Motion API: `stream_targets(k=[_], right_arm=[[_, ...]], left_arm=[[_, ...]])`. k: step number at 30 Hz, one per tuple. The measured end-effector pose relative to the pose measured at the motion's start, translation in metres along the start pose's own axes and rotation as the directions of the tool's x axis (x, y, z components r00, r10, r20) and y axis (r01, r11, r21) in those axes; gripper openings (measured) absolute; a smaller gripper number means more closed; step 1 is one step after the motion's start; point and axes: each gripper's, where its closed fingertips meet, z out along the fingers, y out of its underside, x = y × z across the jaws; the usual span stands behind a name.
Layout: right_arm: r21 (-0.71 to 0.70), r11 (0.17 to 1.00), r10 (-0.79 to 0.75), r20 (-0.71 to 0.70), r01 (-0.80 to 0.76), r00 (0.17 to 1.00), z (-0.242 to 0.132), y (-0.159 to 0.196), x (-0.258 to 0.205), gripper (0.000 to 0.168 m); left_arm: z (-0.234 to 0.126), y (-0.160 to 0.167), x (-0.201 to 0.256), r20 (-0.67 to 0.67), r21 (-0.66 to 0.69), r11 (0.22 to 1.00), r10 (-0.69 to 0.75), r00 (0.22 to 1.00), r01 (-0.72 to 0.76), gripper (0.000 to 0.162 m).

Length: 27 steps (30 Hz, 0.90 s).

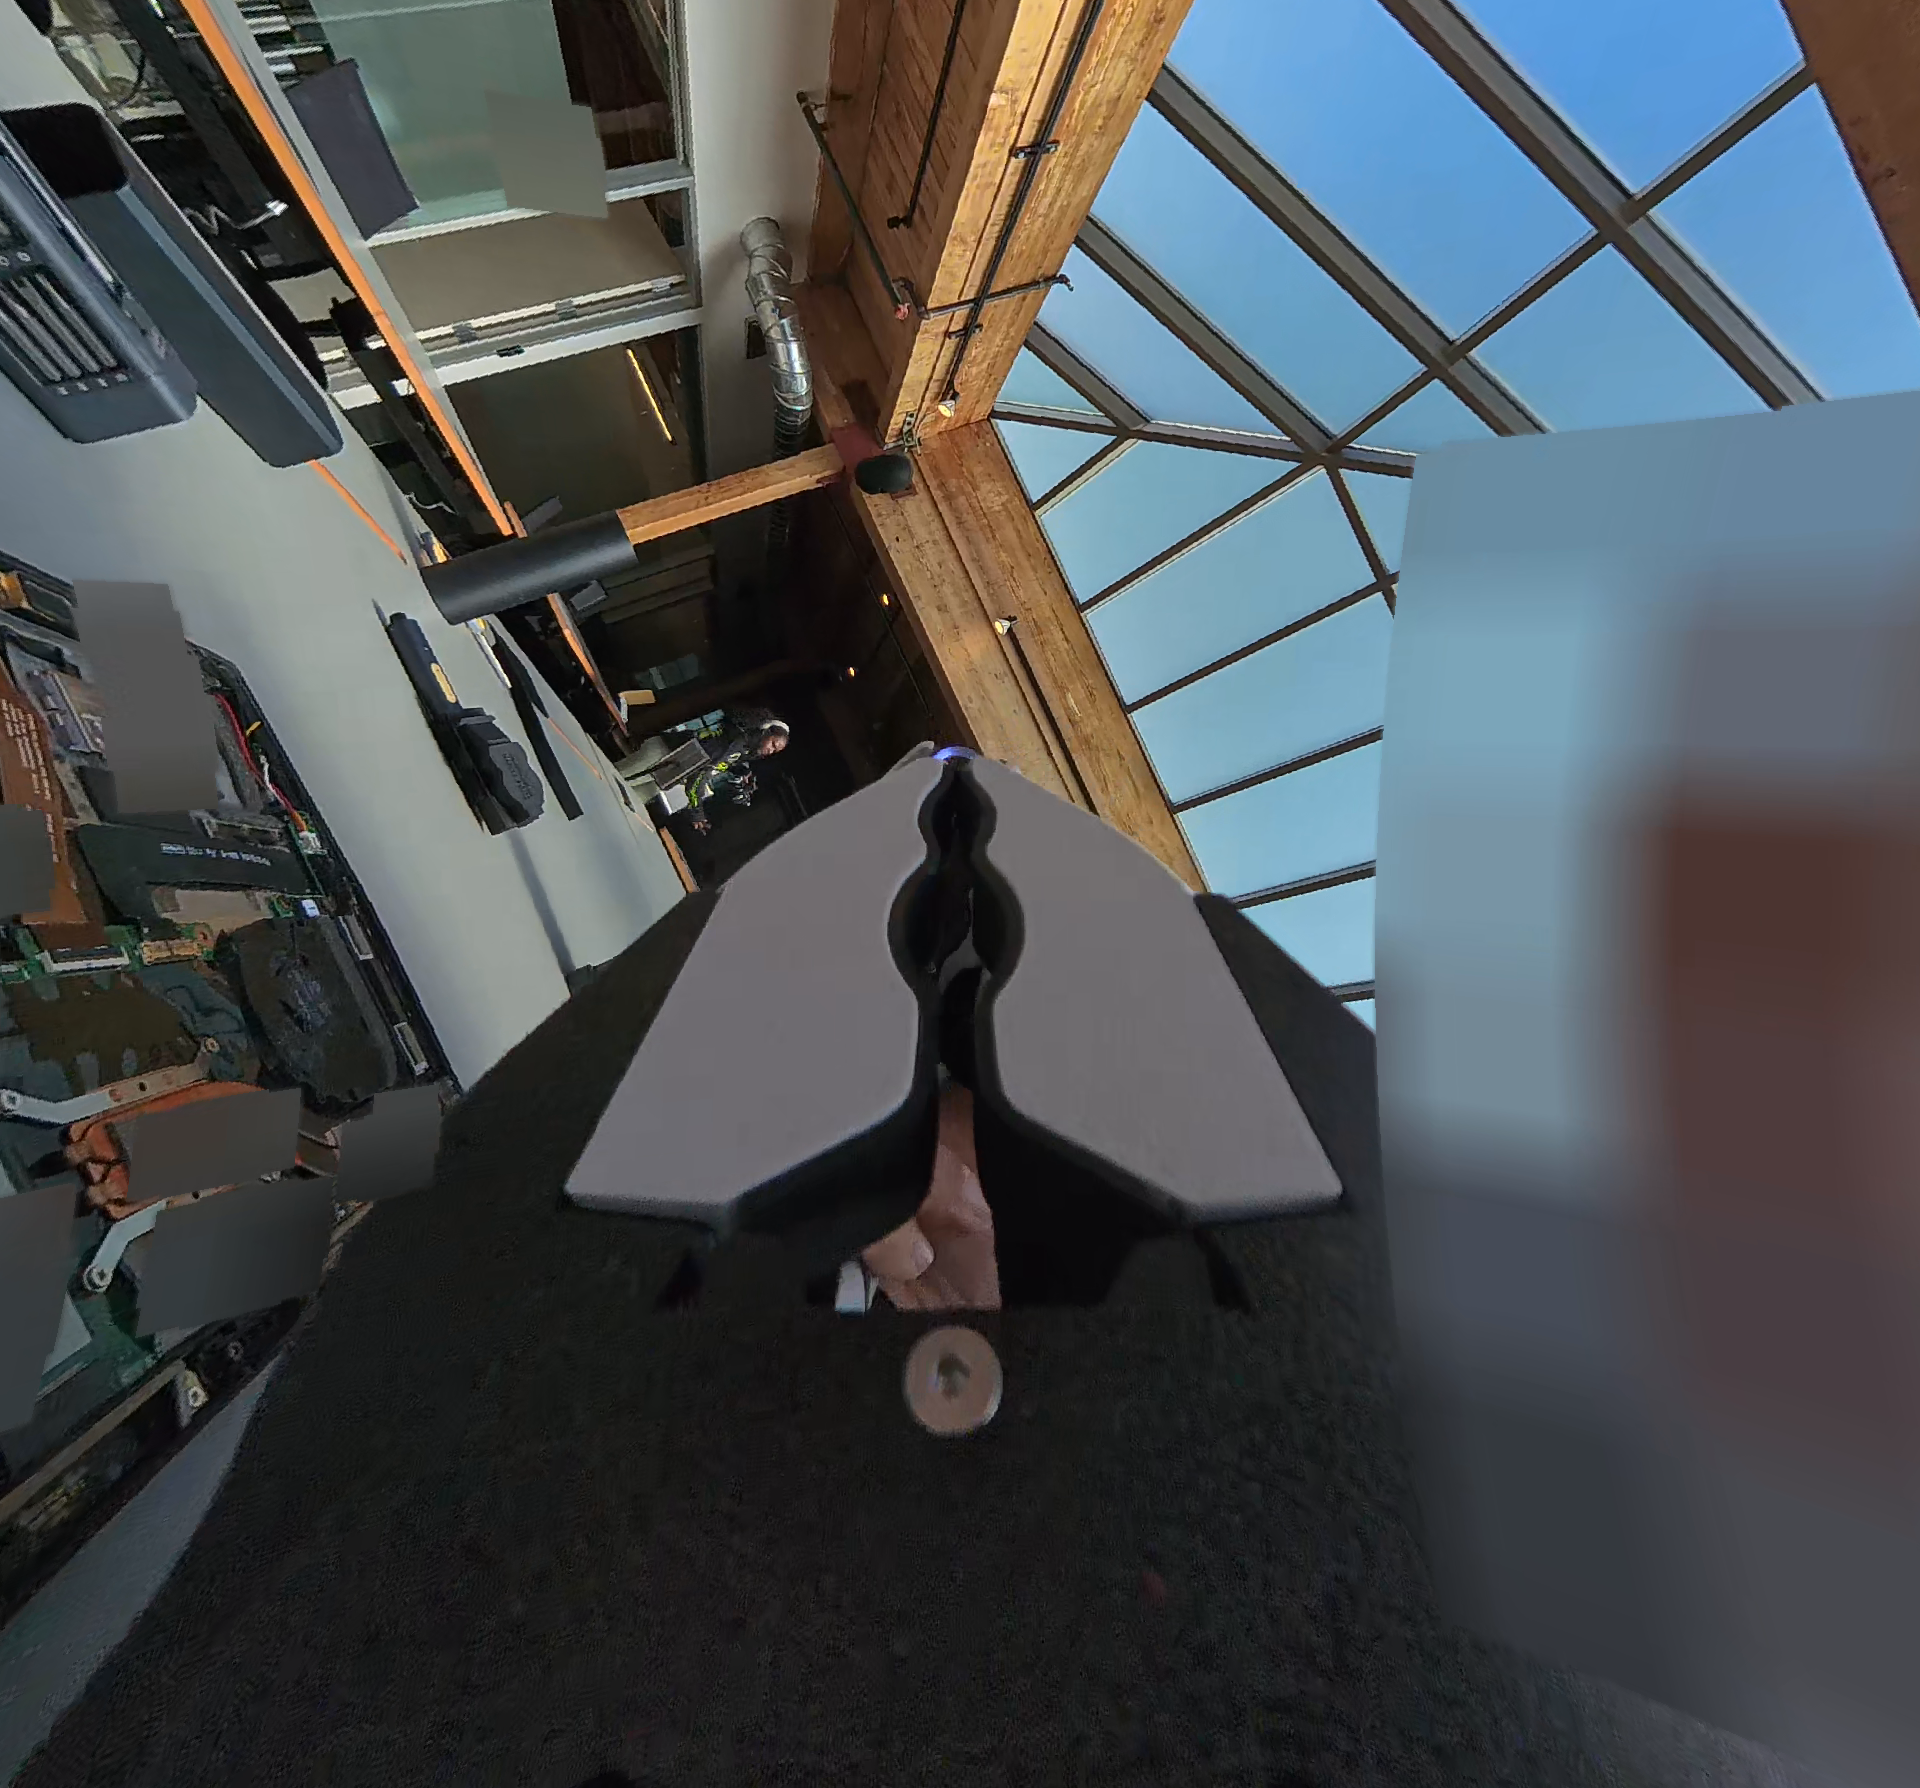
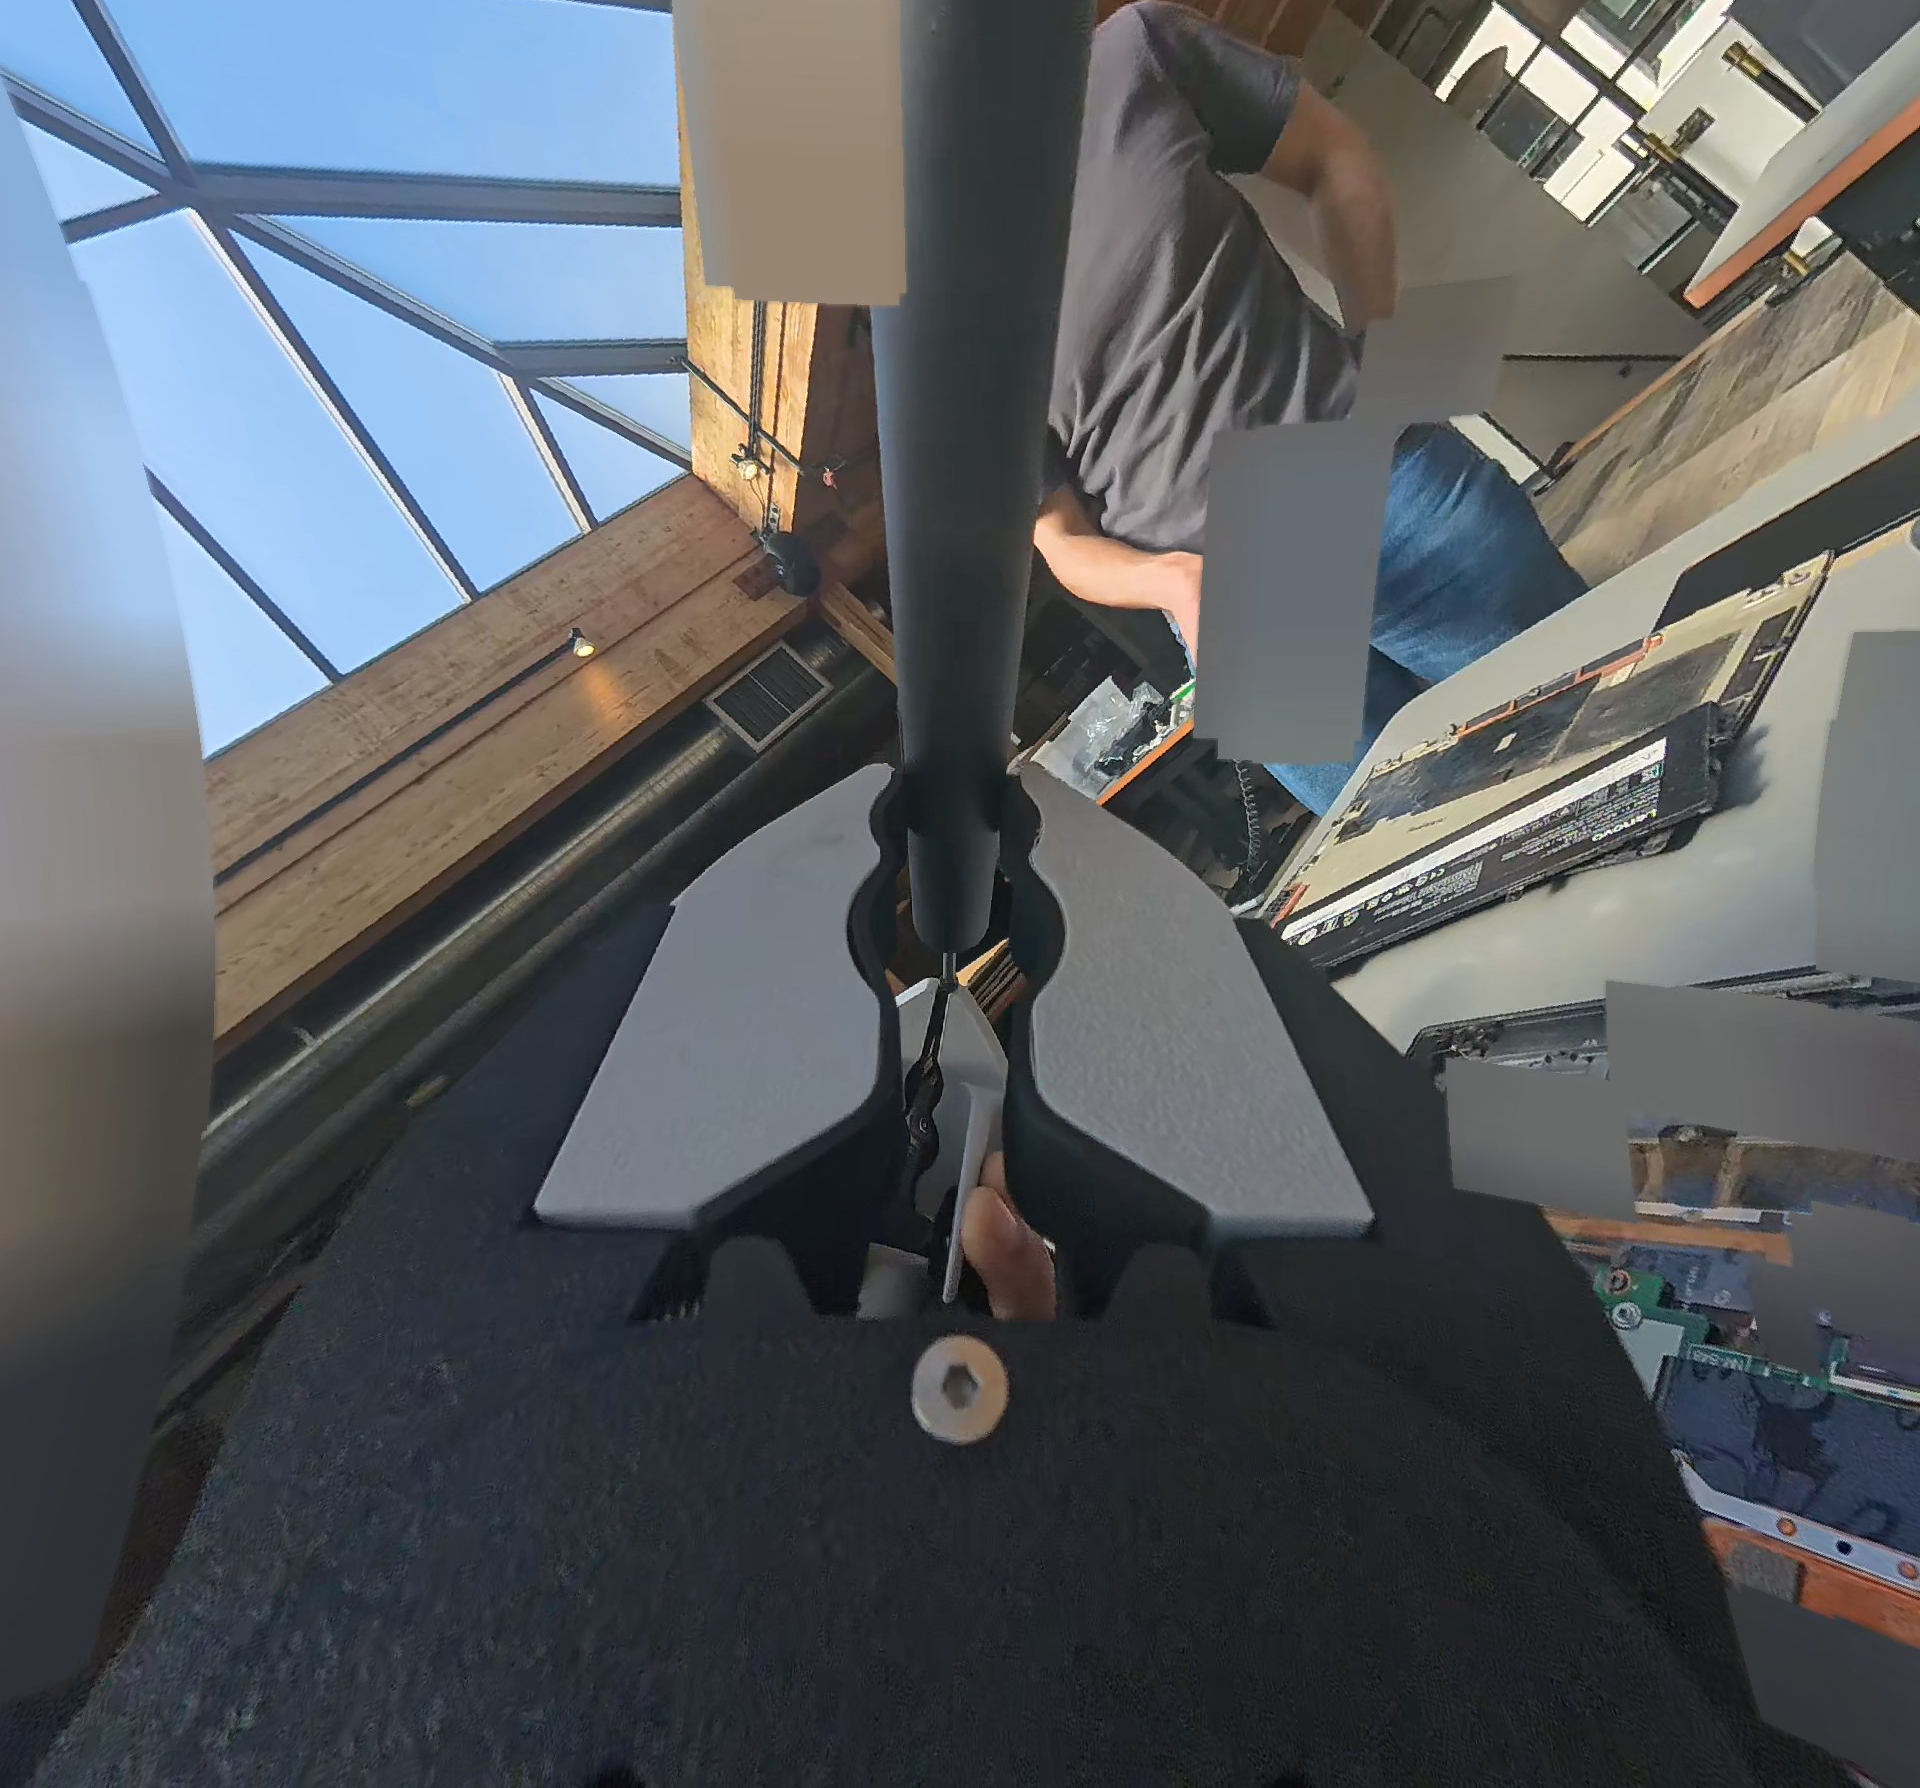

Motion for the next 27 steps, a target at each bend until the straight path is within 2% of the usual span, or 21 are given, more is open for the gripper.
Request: stream_targets(k=[9,17,19,21,23,27], right_arm=[[0.015,0.999,0.047,0.002,-0.047,0.999,-0.005,-0.003,0.005,0.016],[-0.052,0.997,-0.062,-0.045,0.060,0.997,-0.007,0.000,0.012,0.016],[-0.088,0.992,-0.098,-0.059,0.092,0.993,-0.008,0.004,0.015,0.017],[-0.132,0.983,-0.138,-0.074,0.127,0.988,-0.010,0.009,0.018,0.017],[-0.173,0.973,-0.171,-0.089,0.154,0.981,-0.013,0.014,0.022,0.017],[-0.275,0.938,-0.253,-0.122,0.212,0.960,-0.021,0.028,0.031,0.017]], left_arm=[[0.002,0.005,-0.006,0.042,-0.067,0.995,0.075,0.996,-0.072,0.000],[-0.012,0.006,-0.025,0.169,-0.146,0.974,0.199,0.965,-0.175,0.002],[-0.020,0.006,-0.035,0.242,-0.232,0.935,0.324,0.915,-0.270,0.003],[-0.031,0.005,-0.041,0.283,-0.338,0.862,0.475,0.833,-0.377,0.005],[-0.045,0.002,-0.051,0.320,-0.468,0.760,0.622,0.715,-0.451,0.005],[-0.074,-0.006,-0.057,0.286,-0.651,0.545,0.821,0.493,-0.529,0.006]])
